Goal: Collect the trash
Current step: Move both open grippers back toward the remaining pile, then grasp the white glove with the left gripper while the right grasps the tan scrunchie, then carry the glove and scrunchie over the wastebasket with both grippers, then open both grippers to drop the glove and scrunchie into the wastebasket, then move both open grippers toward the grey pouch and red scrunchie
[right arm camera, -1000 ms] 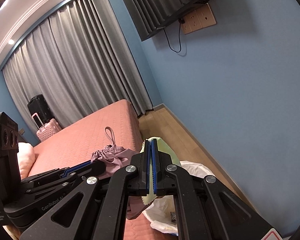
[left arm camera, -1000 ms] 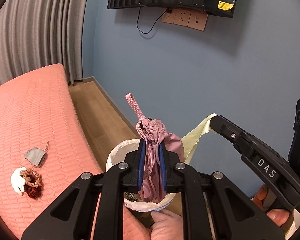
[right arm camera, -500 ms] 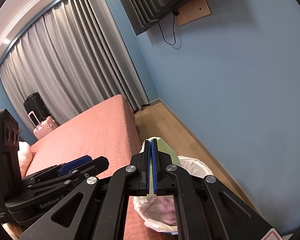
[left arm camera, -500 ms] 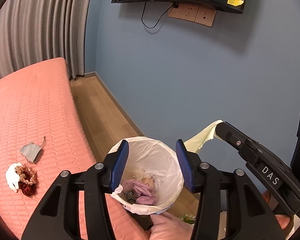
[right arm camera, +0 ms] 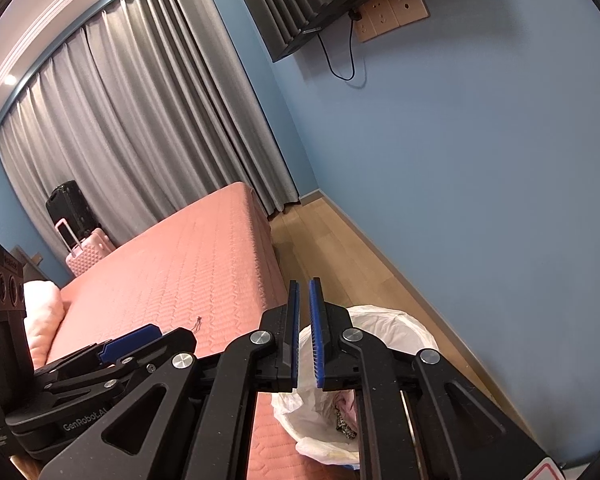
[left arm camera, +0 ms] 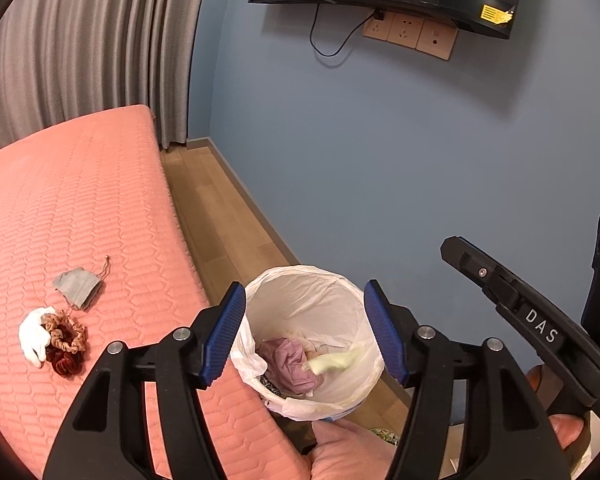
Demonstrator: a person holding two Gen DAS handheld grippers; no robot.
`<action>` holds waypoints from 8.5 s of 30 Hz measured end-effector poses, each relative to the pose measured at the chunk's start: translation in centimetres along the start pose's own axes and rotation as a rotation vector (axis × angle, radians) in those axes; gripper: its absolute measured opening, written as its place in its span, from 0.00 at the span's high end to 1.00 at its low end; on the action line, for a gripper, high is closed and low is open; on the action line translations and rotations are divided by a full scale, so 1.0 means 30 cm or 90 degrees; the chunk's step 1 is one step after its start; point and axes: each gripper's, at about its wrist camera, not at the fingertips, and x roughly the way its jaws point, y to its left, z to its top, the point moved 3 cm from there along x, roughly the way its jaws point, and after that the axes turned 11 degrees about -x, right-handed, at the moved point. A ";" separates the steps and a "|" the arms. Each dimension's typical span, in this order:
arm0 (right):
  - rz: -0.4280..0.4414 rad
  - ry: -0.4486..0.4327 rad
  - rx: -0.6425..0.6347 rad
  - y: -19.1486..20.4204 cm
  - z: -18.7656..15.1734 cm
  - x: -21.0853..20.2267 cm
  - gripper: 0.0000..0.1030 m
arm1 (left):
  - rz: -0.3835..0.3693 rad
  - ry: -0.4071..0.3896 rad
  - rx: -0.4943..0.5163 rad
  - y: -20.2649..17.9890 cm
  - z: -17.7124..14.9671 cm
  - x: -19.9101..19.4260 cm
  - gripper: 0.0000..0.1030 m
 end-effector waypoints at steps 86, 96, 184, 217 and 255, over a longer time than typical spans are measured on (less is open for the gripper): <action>0.185 0.365 -0.272 1.121 -0.573 1.045 0.63 | 0.194 0.077 -0.439 1.461 -0.123 0.144 0.27; 0.192 0.364 -0.237 1.090 -0.585 1.035 0.72 | 0.189 0.074 -0.396 1.416 -0.141 0.147 0.81; 0.020 0.049 -0.006 0.025 -0.104 -0.010 0.89 | -0.016 0.016 0.051 -0.045 -0.053 -0.021 0.74; 0.050 0.090 -0.040 0.167 -0.166 0.090 0.79 | 0.044 0.006 -0.049 0.166 -0.074 -0.043 0.48; 0.153 0.233 -0.183 0.735 -0.373 0.426 0.70 | 0.233 0.019 -0.237 0.949 -0.181 -0.120 0.39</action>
